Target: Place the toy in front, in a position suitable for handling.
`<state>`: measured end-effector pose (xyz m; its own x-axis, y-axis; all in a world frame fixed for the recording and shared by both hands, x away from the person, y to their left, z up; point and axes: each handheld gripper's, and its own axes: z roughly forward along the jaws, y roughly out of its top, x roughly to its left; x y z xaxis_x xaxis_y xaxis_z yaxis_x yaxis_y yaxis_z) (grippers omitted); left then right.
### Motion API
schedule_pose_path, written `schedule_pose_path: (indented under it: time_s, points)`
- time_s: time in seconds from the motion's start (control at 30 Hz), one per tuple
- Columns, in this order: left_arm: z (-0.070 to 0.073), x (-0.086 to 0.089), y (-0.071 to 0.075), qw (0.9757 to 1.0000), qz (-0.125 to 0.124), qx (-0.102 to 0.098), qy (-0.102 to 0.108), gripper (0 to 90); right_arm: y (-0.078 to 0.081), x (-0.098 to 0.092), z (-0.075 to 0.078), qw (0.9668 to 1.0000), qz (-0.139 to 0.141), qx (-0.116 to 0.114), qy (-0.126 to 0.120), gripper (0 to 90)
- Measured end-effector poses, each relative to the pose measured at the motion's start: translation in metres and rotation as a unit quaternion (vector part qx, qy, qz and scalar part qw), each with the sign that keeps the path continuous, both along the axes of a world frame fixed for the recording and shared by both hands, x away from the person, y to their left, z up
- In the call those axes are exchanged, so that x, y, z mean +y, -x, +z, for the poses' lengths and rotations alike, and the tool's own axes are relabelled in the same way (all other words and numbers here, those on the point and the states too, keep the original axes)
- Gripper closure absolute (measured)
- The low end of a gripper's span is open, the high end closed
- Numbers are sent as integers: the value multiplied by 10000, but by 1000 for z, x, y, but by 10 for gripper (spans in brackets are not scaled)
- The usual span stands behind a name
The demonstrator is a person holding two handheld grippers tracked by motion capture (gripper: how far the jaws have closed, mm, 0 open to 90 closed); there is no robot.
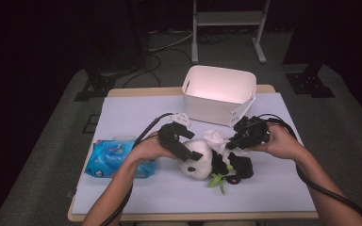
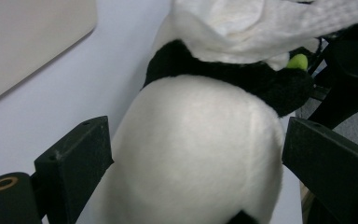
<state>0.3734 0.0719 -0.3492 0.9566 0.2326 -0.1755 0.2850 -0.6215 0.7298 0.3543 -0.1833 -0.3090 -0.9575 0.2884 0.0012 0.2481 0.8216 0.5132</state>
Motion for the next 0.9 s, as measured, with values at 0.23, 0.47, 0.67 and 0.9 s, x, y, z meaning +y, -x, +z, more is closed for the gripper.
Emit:
schedule_pose_path:
  time_s: [0.23,0.47,0.67,0.9]
  points:
    - [-5,6,2,9996,9,251,100,73,13,-8,-3,10000,3,-53,-56,853]
    - [-8,6,9,9995,-105,285,83,73,32,-15,-6,9998,59,-141,-110,853]
    - [-12,1,18,9995,-251,211,-21,98,44,-17,-8,9997,116,-147,-132,852]
    - [-22,8,31,9995,-301,51,116,167,53,-8,-4,9995,260,-148,21,850]
